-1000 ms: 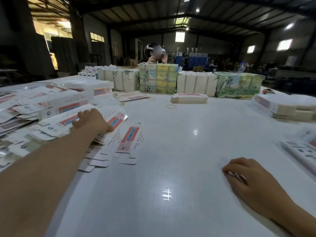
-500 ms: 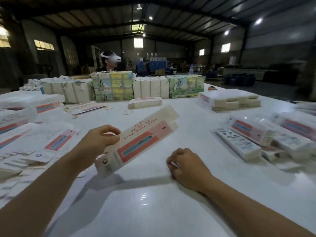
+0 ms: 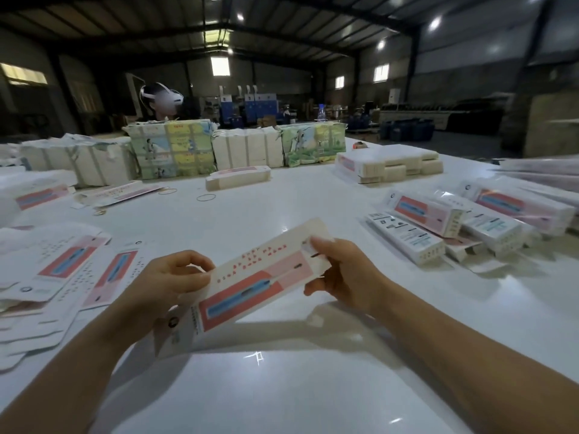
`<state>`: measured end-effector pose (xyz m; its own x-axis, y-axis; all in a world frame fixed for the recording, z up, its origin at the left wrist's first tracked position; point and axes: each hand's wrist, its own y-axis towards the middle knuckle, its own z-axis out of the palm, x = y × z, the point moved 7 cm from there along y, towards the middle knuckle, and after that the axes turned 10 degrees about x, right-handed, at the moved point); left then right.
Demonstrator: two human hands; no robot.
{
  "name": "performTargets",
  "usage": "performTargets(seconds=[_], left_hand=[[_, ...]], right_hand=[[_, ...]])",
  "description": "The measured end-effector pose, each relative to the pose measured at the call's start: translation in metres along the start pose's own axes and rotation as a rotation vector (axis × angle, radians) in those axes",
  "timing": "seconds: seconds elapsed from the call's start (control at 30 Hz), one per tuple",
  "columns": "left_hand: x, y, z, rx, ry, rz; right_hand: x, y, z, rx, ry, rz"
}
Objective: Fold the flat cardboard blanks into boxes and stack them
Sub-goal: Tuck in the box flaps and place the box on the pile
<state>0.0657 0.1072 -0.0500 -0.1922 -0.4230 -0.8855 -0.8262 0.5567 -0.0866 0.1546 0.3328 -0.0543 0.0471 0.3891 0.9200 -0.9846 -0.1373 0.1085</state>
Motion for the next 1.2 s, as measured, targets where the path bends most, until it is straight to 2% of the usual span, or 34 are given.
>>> performTargets(seconds=[0.07, 0.17, 0.23, 0.3, 0.47, 0.6, 0.87, 1.03, 1.2], left_hand=[[-0.004, -0.001, 0.002, -0.068, 0.124, 0.023], [-0.033, -0.011, 0.009, -0.282, 0.642, 0.259], [-0.05, -0.017, 0.035, -0.274, 0.86, 0.398], [-0.056, -0.02, 0.058, -0.227, 0.955, 0.444], [-0.069, -0.029, 0.07, -0.315, 0.926, 0.571], [-0.078, -0.035, 0.072, -0.369, 0.929, 0.616], [-0.081, -0.032, 0.082, -0.36, 1.112, 0.503], [-0.086, -0.033, 0.086, -0.338, 1.127, 0.469], [-0.086, -0.035, 0.086, -0.363, 1.116, 0.49]], right_hand=[[0.001, 0.001, 0.001, 0.023, -0.078, -0.045], [0.002, 0.001, -0.001, -0.011, -0.126, -0.084], [0.003, 0.001, -0.001, -0.032, -0.174, -0.106], [0.002, 0.001, 0.002, -0.02, -0.207, -0.108], [-0.002, 0.001, 0.017, 0.147, -0.083, -0.049], [-0.003, 0.001, 0.015, 0.158, -0.011, -0.022], [0.013, -0.005, 0.004, -0.057, -0.577, -0.129], [0.02, -0.009, 0.001, -0.128, -0.621, -0.125], [0.016, -0.01, 0.0, -0.088, -0.58, -0.114]])
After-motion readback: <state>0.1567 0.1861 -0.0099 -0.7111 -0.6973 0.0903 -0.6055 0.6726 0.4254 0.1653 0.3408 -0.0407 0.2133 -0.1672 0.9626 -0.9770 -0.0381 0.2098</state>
